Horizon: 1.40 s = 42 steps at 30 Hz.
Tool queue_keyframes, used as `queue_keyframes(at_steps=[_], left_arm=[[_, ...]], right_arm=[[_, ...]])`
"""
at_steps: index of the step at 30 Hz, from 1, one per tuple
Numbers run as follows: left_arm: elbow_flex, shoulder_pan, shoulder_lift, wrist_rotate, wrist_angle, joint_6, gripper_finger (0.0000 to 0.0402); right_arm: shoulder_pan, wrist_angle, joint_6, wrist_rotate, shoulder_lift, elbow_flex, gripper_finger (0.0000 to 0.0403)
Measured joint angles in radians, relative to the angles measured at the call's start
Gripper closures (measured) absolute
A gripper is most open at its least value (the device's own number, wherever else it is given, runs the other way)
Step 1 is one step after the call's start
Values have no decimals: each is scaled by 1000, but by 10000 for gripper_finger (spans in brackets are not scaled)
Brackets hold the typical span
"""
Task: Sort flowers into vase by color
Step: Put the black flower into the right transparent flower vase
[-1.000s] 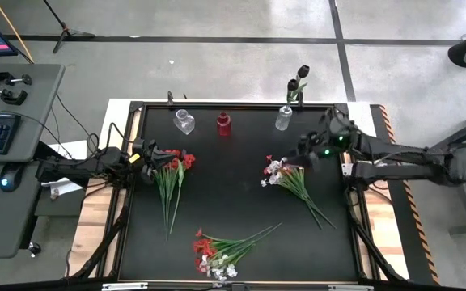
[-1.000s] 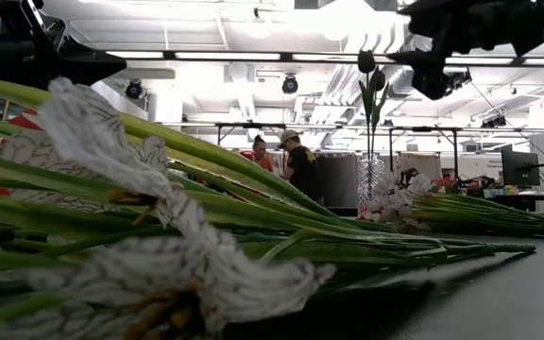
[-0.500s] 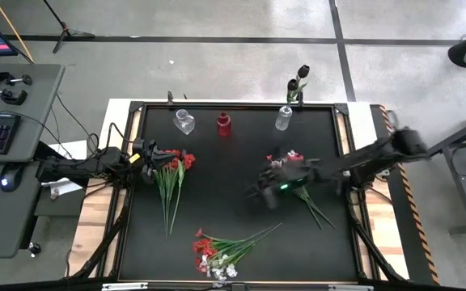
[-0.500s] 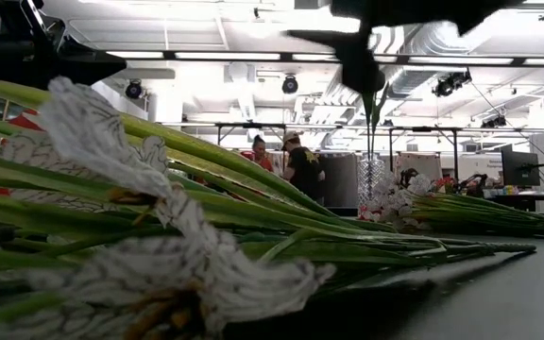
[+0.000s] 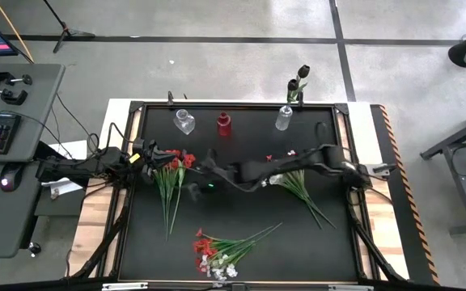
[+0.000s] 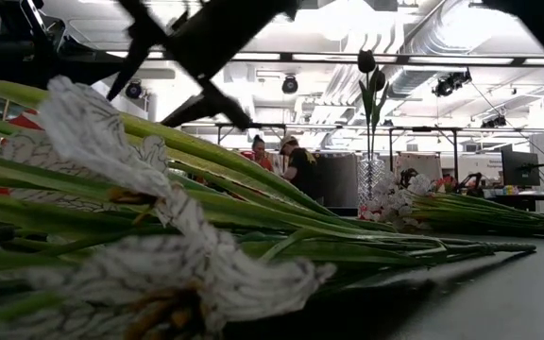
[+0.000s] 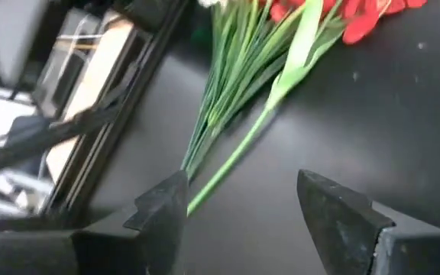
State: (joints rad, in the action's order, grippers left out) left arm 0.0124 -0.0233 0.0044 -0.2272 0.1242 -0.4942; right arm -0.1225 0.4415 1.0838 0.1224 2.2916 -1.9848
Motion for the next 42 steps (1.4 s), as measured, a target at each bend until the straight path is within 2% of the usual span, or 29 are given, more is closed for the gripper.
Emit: queue_keyframes(at_steps=[6,9,12,16,21,24,26,29,30,32,34,37,42], left_arm=[[0,0,0,0,0,0,402],[0,0,1,0,1,0,402],[1,0,5,0,0,0,402],[1,0,12,7,-9,0,402],[1,0,12,11,-15,0,402],[1,0,13,11,-17,0,402],[1,0,14,11,-24,0,402],[1,0,15,13,-26,0,401],[1,0,15,13,-27,0,402],[1,0,15,14,-26,0,402],[1,0,15,15,-25,0,402],[1,0,15,15,-25,0,402],[0,0,15,15,-24,0,402]], right_arm=[[11,166,54,1,233,-371,167],[11,44,141,-13,254,-312,167],[3,3,206,-10,268,-276,167],[-5,-93,196,59,269,-248,167],[-2,-260,146,65,277,-246,173],[-2,-277,139,62,295,-246,213],[-2,-275,139,67,317,-245,265],[-2,-327,138,74,356,-243,364],[-2,-361,133,84,367,-243,383],[-2,-419,150,94,385,-243,385],[0,-416,192,99,396,-244,382],[0,-407,200,104,406,-247,397],[9,-312,283,105,404,-250,401]])
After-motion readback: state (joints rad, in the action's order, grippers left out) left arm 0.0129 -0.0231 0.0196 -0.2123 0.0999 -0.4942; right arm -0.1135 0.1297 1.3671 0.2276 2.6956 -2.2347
